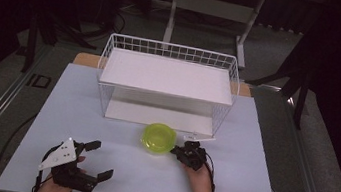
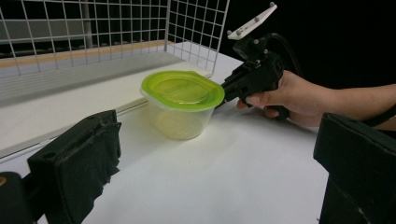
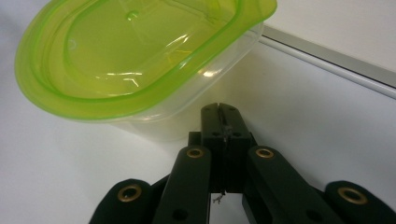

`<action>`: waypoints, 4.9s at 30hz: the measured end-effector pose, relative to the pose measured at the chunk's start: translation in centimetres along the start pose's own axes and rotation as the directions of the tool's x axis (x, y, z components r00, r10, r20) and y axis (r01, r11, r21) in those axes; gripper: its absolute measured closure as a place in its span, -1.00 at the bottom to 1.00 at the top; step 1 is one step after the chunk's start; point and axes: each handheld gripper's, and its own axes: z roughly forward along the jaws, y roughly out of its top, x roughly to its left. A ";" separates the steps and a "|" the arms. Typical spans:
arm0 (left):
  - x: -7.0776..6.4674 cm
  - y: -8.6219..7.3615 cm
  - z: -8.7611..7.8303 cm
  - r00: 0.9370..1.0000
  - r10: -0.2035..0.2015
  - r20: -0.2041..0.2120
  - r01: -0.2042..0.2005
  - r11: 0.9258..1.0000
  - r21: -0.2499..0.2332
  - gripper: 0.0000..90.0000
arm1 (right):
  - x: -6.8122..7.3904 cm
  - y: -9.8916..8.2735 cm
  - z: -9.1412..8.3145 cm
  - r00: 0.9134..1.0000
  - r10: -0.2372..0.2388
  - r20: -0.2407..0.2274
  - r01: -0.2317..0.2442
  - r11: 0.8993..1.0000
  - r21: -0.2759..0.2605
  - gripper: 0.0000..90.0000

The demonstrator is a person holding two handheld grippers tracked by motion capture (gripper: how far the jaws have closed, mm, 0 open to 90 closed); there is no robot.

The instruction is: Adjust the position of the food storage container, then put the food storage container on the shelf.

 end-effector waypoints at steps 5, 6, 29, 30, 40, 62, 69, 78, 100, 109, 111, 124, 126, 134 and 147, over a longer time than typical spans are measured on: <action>0.0 0.0 0.0 1.000 0.001 0.001 -0.001 1.000 0.001 -0.97 | 0.5 0.5 0.7 1.000 -0.010 -0.017 0.009 1.000 -0.006 1.00; 0.0 0.0 0.0 1.000 0.000 0.001 0.000 1.000 0.001 -0.97 | 0.5 0.6 0.7 1.000 -0.010 -0.014 0.010 1.000 -0.008 1.00; 0.1 0.0 0.7 1.000 -0.006 0.003 0.006 1.000 0.006 -0.97 | 1.9 -0.3 -4.4 0.988 -0.148 -0.041 0.146 0.987 -0.061 -0.40; 0.2 0.1 0.8 1.000 -0.012 0.012 0.012 1.000 0.003 -0.97 | 2.5 -0.3 -5.4 0.981 -0.190 -0.031 0.186 0.979 -0.088 -0.45; 0.5 1.7 1.8 0.999 0.034 0.011 -0.034 0.997 0.065 -0.97 | 3.5 0.6 -8.2 0.978 -0.206 0.026 0.207 0.962 -0.178 -0.50; 3.6 6.7 6.7 0.997 -0.069 0.022 0.066 0.990 0.123 -0.96 | 3.1 3.5 -6.9 0.984 -0.168 0.066 0.177 0.970 -0.167 -0.58; 4.5 6.6 9.0 0.995 -0.097 0.021 0.092 0.981 0.171 -0.96 | 2.8 4.7 -6.1 0.992 -0.111 0.064 0.121 0.974 -0.190 -0.69; 6.2 5.4 11.0 0.984 -0.173 -0.046 0.179 0.956 0.233 -0.74 | 1.9 5.4 -3.9 0.998 0.037 0.050 -0.028 0.985 -0.169 -0.71; 7.6 2.9 12.7 0.929 -0.362 -0.079 0.367 0.869 0.331 0.20 | 0.7 4.4 -1.7 0.992 0.123 0.023 -0.122 0.991 -0.056 -0.04; 6.9 2.8 12.9 0.935 -0.346 -0.075 0.349 0.865 0.359 0.44 | 1.0 4.4 -1.4 0.993 0.121 -0.010 -0.121 0.992 -0.029 0.39; 6.8 2.9 12.8 0.937 -0.340 -0.081 0.345 0.863 0.370 0.46 | 1.3 4.4 -1.5 0.993 0.117 -0.011 -0.117 0.993 -0.032 0.45; 5.2 3.1 11.9 0.938 -0.328 -0.114 0.345 0.843 0.412 0.58 | 2.3 4.7 -2.1 0.993 0.111 -0.034 -0.112 0.994 -0.015 0.64; 4.8 3.1 11.8 0.938 -0.328 -0.110 0.344 0.846 0.408 0.62 | 2.3 4.6 -2.2 0.993 0.114 -0.034 -0.115 0.993 -0.011 0.67; 3.7 3.4 11.7 0.946 -0.283 -0.160 0.324 0.855 0.405 0.80 | 2.8 4.1 -2.8 0.992 0.124 -0.024 -0.124 0.992 0.002 0.77; 3.1 7.0 11.1 0.966 -0.230 -0.119 0.256 0.915 0.310 0.81 | 3.3 6.1 -6.0 0.996 0.091 -0.008 -0.091 0.990 -0.112 0.77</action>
